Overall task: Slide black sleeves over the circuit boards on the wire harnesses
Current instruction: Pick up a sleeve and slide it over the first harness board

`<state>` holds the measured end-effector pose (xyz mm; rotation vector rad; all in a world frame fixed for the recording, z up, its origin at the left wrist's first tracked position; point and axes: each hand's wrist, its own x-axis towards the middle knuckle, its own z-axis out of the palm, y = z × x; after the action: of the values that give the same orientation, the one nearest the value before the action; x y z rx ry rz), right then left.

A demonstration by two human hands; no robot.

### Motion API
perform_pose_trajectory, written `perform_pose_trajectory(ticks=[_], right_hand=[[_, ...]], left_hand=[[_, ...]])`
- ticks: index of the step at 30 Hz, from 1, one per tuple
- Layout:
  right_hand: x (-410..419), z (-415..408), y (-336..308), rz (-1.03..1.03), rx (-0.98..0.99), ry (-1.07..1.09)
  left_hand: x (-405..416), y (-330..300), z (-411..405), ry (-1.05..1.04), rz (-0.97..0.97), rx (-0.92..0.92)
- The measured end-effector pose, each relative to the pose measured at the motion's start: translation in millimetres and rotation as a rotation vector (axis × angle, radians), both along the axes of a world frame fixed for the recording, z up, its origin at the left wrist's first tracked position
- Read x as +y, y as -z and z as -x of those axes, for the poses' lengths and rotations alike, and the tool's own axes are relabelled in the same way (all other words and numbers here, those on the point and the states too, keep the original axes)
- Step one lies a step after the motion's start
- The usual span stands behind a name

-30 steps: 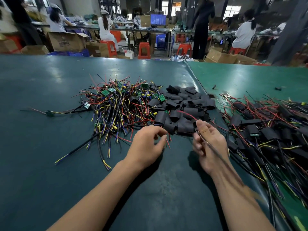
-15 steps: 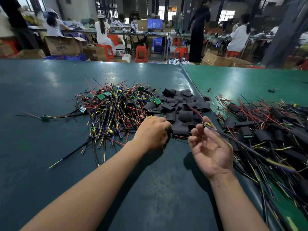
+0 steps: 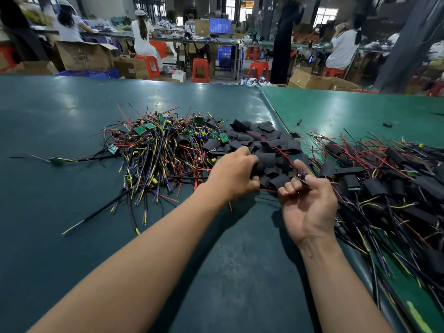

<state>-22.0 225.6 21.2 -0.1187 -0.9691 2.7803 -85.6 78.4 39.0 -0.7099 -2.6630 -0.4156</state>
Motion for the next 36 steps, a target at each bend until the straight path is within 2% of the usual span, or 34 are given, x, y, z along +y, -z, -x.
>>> perform_pose_trajectory(ticks=[3, 5, 7, 8, 12, 16, 23, 32, 36], right_hand=[[0.2, -3.7, -0.4, 0.021, 0.006, -0.044], [-3.4, -5.2, -1.5, -0.007, -0.002, -0.094], [-10.2, -6.2, -2.3, -0.072, -0.022, -0.123], [-13.6, -6.4, -2.1, -0.118, -0.031, -0.122], [-23.8, -5.6, 3.8, -0.285, -0.001, -0.14], [-28.9, -8.8, 5.1, -0.365, 0.032, -0.149], [-29.6, -10.1, 1.9, -0.304, 0.037, -0.097], [-29.1, -8.7, 2.4, -0.245, 0.002, -0.031], [-33.3, -7.0, 6.6, -0.267, -0.025, -0.036]], left_hand=[[-29.2, -1.0, -19.4, -0.017, -0.296, 0.118], [-52.0, -1.8, -35.1, -0.087, -0.567, 0.207], [-75.4, 2.6, -55.6, -0.176, -0.784, 0.209], [-86.6, 8.0, -66.8, -0.194, -0.805, 0.178], [-120.9, 33.6, -103.1, -0.104, -0.678, 0.016], [-124.5, 37.6, -99.0, -0.084, -0.693, 0.008], [-124.4, 43.0, -90.1, -0.013, -0.622, 0.093], [-122.3, 42.3, -89.3, 0.082, -0.592, 0.046], [-119.9, 41.5, -91.4, 0.099, -0.637, 0.028]])
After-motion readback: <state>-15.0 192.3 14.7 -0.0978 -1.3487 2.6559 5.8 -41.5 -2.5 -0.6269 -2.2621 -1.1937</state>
